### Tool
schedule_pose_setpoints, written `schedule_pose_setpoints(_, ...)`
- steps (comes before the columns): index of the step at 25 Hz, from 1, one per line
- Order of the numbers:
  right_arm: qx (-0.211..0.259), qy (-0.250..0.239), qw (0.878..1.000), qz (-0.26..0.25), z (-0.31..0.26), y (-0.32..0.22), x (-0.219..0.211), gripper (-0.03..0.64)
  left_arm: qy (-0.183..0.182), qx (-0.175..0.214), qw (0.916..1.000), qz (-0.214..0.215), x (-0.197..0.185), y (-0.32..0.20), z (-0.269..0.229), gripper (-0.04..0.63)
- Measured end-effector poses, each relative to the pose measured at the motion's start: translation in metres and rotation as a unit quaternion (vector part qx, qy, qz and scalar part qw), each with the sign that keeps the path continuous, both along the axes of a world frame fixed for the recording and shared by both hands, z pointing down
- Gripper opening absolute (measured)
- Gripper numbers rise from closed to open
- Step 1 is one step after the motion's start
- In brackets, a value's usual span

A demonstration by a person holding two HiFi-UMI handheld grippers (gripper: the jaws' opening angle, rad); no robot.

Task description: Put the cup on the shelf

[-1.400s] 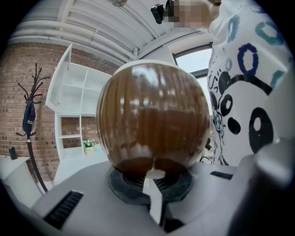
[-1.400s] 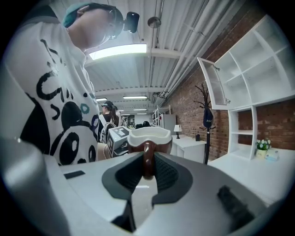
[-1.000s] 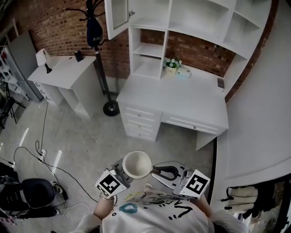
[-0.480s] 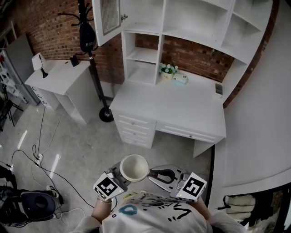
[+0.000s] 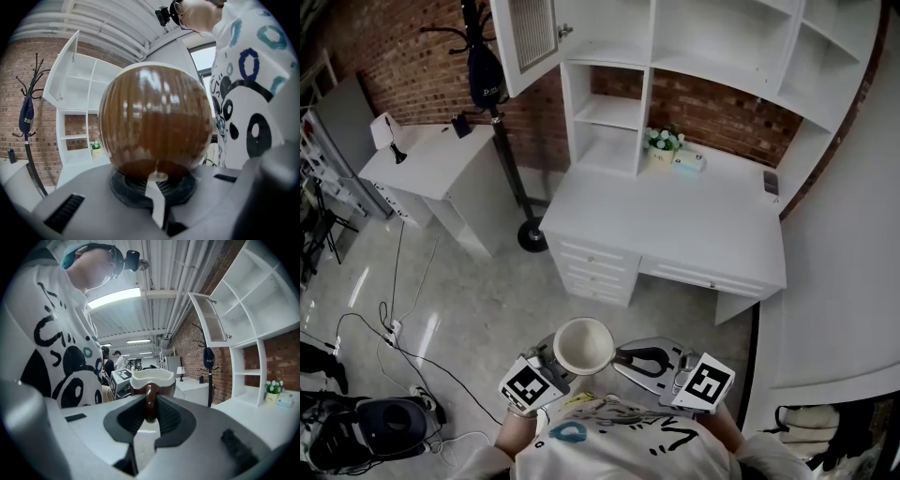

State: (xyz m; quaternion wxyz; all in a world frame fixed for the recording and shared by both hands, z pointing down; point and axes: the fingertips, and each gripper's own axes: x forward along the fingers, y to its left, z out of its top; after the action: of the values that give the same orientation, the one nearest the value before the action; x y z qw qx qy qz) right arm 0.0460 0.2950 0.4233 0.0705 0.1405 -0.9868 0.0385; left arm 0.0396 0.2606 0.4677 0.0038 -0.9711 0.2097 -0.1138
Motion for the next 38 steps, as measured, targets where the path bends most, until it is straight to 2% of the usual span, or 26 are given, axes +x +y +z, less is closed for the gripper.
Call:
schedule_pose_setpoints(7, -0.009, -0.004, 1.000, 0.020, 0.002, -0.057, -0.025, 0.063, 0.001, -0.003, 0.9999, 0.015, -0.024, -0.057, 0.002, 0.015)
schedule_pose_setpoints(17, -0.003, 0.015, 1.000, 0.024, -0.007, -0.134, -0.064, 0.063, 0.010, -0.003, 0.9997, 0.020, -0.061, -0.134, -0.005, 0.015)
schedule_pose_setpoints(31, -0.014, 0.024, 0.998, 0.049, 0.002, -0.191, -0.098, 0.063, 0.016, -0.010, 0.9989, 0.044, -0.093, -0.190, 0.006, 0.015)
schedule_pose_setpoints(38, -0.027, 0.022, 0.997, 0.065, 0.006, -0.201, -0.092, 0.063, 0.020, -0.021, 0.9979, 0.058, -0.085, -0.199, 0.011, 0.015)
